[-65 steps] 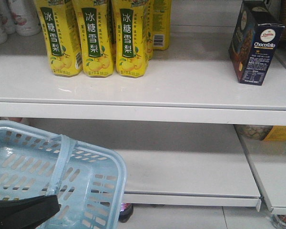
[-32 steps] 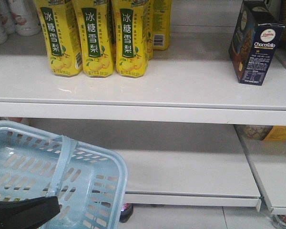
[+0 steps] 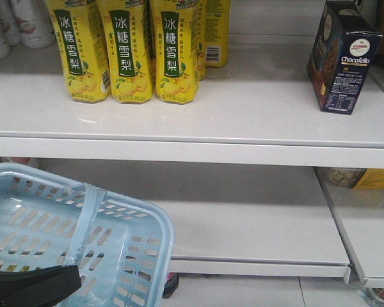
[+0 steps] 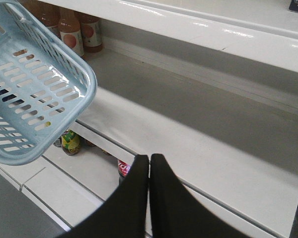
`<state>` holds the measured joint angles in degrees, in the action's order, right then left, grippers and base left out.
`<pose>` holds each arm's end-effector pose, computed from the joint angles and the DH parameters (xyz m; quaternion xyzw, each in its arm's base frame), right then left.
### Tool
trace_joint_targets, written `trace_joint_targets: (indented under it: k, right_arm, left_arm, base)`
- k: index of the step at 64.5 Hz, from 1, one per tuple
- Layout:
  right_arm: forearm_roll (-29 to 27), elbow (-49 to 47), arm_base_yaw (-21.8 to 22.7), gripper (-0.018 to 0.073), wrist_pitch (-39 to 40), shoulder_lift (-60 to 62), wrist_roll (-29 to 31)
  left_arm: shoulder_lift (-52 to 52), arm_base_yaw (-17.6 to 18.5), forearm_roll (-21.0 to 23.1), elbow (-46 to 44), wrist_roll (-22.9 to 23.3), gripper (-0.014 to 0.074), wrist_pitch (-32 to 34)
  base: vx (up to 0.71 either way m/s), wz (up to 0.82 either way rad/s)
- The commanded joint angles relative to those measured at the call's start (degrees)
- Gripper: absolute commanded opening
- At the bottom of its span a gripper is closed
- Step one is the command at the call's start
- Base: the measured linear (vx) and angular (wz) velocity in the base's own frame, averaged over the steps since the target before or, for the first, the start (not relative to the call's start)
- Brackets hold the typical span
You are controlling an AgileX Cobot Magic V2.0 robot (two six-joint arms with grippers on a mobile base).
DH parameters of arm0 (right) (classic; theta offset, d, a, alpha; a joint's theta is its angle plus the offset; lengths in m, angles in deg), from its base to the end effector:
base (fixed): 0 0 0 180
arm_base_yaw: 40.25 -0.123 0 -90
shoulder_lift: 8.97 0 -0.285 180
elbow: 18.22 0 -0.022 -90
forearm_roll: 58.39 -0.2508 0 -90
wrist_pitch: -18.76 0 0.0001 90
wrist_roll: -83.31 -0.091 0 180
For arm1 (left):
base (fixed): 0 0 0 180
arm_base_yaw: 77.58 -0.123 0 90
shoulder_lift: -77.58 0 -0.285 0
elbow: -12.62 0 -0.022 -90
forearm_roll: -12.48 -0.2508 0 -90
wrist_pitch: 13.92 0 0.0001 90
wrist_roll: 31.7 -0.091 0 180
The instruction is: Left arm holds basket, right arm returns cookies
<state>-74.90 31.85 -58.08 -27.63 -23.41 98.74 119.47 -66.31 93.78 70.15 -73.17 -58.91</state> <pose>0.0178 0.0254 0.2918 -0.2116 0.7875 0.1535 0.5582 0.0863 -0.0821 0.2738 0.0539 0.7796 -0.4989 0.3748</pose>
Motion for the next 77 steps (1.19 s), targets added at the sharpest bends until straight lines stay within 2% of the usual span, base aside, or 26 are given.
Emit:
trace_joint_targets:
  k: [1, 8, 12, 26, 32, 38, 50, 56, 61, 77]
  right_arm:
    - [-0.88, -1.31, 0.21, -0.0003, 3.70, -0.67, -0.04]
    - [-0.88, -1.31, 0.21, -0.0003, 3.70, -0.67, -0.04]
    - [-0.88, -1.31, 0.21, -0.0003, 3.70, -0.67, -0.04]
    - [-0.88, -1.31, 0.21, -0.0003, 3.70, -0.67, -0.04]
    - [-0.88, -1.31, 0.21, -0.0003, 3.66, -0.67, -0.04]
    - [-0.88, -1.31, 0.21, -0.0003, 3.66, -0.67, -0.04]
    - [-0.88, -1.31, 0.21, -0.0003, 3.66, -0.67, -0.04]
    - [-0.88, -1.31, 0.21, -0.0003, 3.66, -0.67, -0.04]
    - [-0.88, -1.31, 0.21, -0.0003, 3.66, -0.67, -0.04]
    - [-0.88, -1.31, 0.21, -0.0003, 3.69, -0.67, 0.01]
  left_arm:
    - [-0.21, 0.21, 3.91, -2.02, 3.17, -0.0007, -0.91]
    - [-0.21, 0.21, 3.91, -2.02, 9.92, -0.0007, -2.99]
    - [-0.21, 0.21, 3.91, -2.02, 12.19, -0.0007, -4.44]
    - [-0.31, 0.21, 3.85, -2.02, 12.66, -0.0007, -7.92]
    - [-1.09, 0.21, 2.32, -2.02, 12.73, -0.0007, -8.16]
    - [-3.37, 0.21, -2.28, -2.02, 16.18, -0.0007, -7.75]
    - [-11.52, 0.21, -17.35, -2.02, 31.18, -0.0007, -7.42]
    - [-15.88, 0.21, -22.21, -2.02, 36.40, -0.0007, -8.11]
    - [-19.57, 0.21, -25.65, -2.02, 38.05, -0.0007, -8.97]
    - [-30.92, 0.21, -33.79, -2.02, 38.06, -0.0007, -11.18]
  base:
    - [0.00, 0.00]
    - [0.00, 0.00]
    - [0.00, 0.00]
    - [0.00, 0.00]
    - [0.00, 0.00]
    - [0.00, 0.00]
    - [0.00, 0.00]
    - [0.00, 0.00]
    - [0.00, 0.00]
    - [0.00, 0.00]
